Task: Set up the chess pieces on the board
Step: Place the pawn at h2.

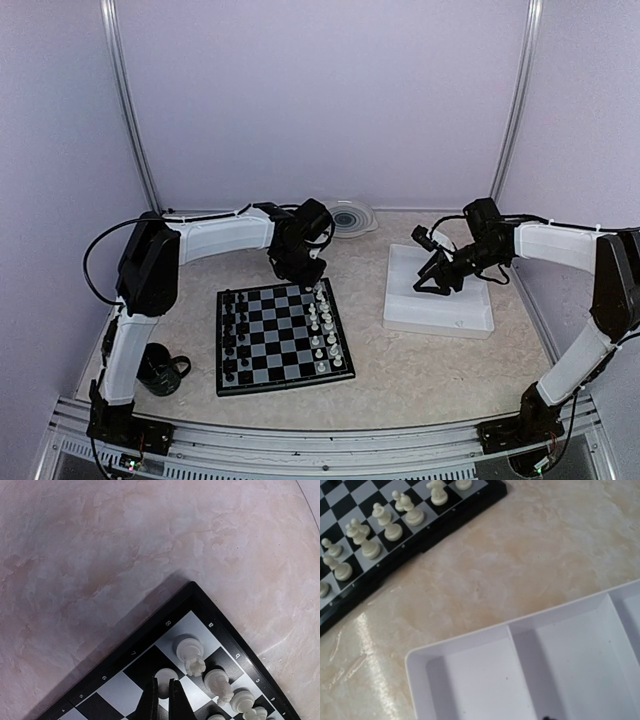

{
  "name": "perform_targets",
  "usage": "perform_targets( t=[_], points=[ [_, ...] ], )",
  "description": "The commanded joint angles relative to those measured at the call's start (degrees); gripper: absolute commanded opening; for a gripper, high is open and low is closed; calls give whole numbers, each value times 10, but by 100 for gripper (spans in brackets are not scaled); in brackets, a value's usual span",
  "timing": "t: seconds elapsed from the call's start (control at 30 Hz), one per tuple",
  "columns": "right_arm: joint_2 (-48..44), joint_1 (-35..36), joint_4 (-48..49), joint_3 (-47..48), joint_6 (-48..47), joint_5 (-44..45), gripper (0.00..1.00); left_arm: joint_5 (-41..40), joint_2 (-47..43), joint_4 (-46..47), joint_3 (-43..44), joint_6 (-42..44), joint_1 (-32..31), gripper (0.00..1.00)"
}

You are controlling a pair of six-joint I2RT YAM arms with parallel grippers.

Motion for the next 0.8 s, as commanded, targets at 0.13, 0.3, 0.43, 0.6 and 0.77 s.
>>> perform_targets(
  t=[0.13,0.3,0.43,0.6,0.77],
  points=[
    [2,-3,3,3,2,-8,52,-31,14,-18,20,-8,-4,6],
    [5,-3,1,3,3,-10,52,-27,14,-16,19,-13,-5,19],
    [2,-3,-7,7,1,-10,52,-24,8,-14,19,-17,-6,27],
    [5,-21,-73,40,-21,-2,52,-10,-7,-20,28,-27,-5,33],
    [-5,-73,-154,59,-71,33,48,-1,-54,-12,19,-34,-3,37]
  ],
)
